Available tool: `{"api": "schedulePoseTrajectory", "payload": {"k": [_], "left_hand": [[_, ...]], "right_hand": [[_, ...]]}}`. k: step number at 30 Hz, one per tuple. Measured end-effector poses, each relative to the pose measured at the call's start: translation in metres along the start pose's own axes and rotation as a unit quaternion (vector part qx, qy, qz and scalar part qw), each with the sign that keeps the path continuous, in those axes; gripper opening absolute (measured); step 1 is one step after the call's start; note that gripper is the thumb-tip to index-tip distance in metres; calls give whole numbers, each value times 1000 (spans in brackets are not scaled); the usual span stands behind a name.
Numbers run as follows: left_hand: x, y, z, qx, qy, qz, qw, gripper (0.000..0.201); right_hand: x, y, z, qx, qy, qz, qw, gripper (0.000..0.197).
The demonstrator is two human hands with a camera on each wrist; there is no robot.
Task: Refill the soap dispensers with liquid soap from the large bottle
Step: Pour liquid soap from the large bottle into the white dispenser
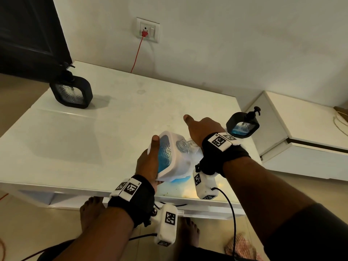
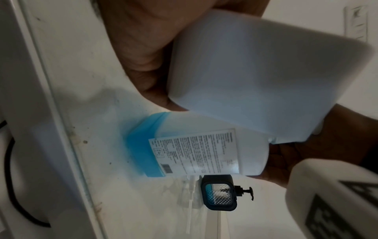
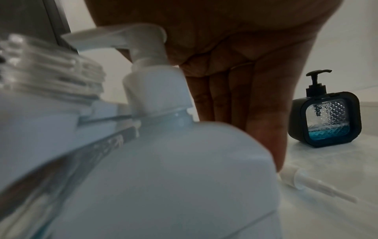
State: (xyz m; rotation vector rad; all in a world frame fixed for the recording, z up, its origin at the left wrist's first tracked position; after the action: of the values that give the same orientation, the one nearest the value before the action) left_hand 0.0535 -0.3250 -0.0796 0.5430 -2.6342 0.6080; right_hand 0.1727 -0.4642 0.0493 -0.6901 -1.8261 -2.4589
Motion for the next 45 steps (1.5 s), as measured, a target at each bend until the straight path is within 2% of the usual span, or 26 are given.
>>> {"api": "schedulePoseTrajectory", "payload": {"k": [3, 8, 12, 15, 19, 21, 24, 28, 31, 38, 45], "left_hand": [[5, 2, -12, -9, -5, -17, 1000, 85], [3, 3, -9, -24, 5, -22, 999, 97], [3, 4, -14, -32, -3, -24, 999, 84], [3, 5, -13, -28, -5, -29, 999, 88], [5, 3, -9, -19, -3, -26, 999, 103], [8, 3, -11, -14, -5, -29, 999, 102], [10, 4, -17, -7, -14, -38, 999, 86], [10, 0, -16, 1, -12, -24, 1000, 97], [10, 1, -17, -9, -10, -24, 1000, 96], [13, 1, -21, -23, -4, -29, 999, 93], [14, 0, -22, -23, -4, -35, 999, 86]], "right_hand": [[2, 0, 3, 0, 0, 27, 1000, 71], [2, -1, 5, -27, -5, 83, 996, 76], [2, 0, 7, -13, 6, 54, 998, 75], [4, 2, 5, -12, 3, 41, 999, 73], [2, 3, 3, -8, -3, 27, 1000, 72], [2, 2, 2, -5, 0, 19, 1000, 70], [0, 1, -1, -5, -3, 4, 1000, 69], [0, 3, -2, 0, -2, -18, 1000, 68], [1, 3, 0, 11, 0, -14, 1000, 72], [3, 5, 6, -28, 0, 59, 998, 79], [-1, 4, 5, -10, 4, 28, 1000, 80]]}}
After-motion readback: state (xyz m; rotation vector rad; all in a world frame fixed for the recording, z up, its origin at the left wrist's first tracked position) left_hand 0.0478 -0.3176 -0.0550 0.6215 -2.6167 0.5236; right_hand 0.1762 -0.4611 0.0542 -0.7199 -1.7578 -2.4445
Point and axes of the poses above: each hand's wrist, its own x-axis away from the middle knuckle, its own y-axis out of the back of the hand, z = x × y, the point moved 9 cm from there along -x, towards the middle knuckle, and after that the axes turned 11 degrees about -y, right-handed, at the moved point
